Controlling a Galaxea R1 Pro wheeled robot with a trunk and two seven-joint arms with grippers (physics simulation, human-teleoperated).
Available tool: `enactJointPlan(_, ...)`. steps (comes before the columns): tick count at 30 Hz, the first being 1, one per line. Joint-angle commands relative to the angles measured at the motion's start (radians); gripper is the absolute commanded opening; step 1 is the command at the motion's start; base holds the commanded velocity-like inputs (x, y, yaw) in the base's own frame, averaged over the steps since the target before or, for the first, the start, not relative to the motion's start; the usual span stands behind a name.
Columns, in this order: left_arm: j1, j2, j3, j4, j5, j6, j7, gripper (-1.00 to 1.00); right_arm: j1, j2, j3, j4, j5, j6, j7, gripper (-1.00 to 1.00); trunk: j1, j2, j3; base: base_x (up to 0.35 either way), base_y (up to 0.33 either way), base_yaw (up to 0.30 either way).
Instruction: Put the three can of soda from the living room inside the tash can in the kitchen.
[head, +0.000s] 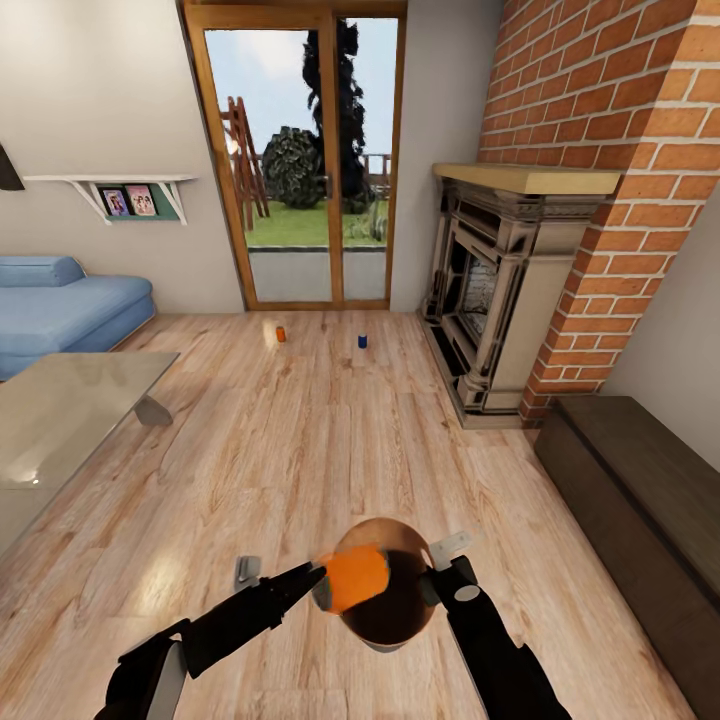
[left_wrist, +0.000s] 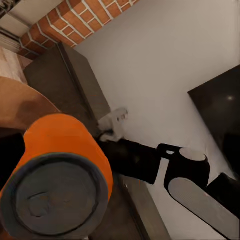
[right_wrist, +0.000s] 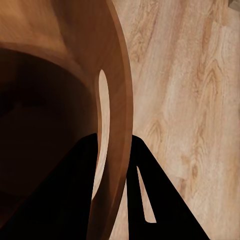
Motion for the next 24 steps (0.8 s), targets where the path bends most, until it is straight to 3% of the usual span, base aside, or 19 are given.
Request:
enactJointPlan(1, 0.0, -0.002, 0.0, 0.0, 0.0, 0.0, 0.0, 1.0, 0.0, 0.0, 0.0, -0.001, -0.005, 0.0, 0.004, -1.0, 0.0, 0.0, 0.0, 0.0, 0.0, 0.0)
enactJointPlan(7, 0.0, -0.024, -0.001, 0.0, 0.001, 0.0, 0.048, 1.0, 0.0, 0.01, 0.0, -0.001, -0.006, 0.001, 0.004, -1.0, 0.0, 0.0, 0.0, 0.0, 0.0, 0.0)
enactJointPlan(16, 0.0, -0.025, -0.021, -0.003, 0.001, -0.001, 0.056, 1.0, 0.0, 0.013, 0.0, -0.001, -0.005, 0.0, 0.004, -1.0, 0.0, 0.0, 0.0, 0.0, 0.0, 0.0)
enactJointPlan(20, 0.0, -0.017, -0.022, -0.018, 0.0, -0.001, 0.047, 1.0, 0.0, 0.013, 0.0, -0.001, -0.005, 0.001, 0.004, -1.0, 0.0, 0.0, 0.0, 0.0, 0.0, 0.0)
enactJointPlan(24, 0.0, 0.026, -0.018, -0.045, 0.004, 0.004, 0.042, 1.0, 0.0, 0.012, 0.0, -0.001, -0.006, 0.001, 0.005, -1.0, 0.0, 0.0, 0.0, 0.0, 0.0, 0.0)
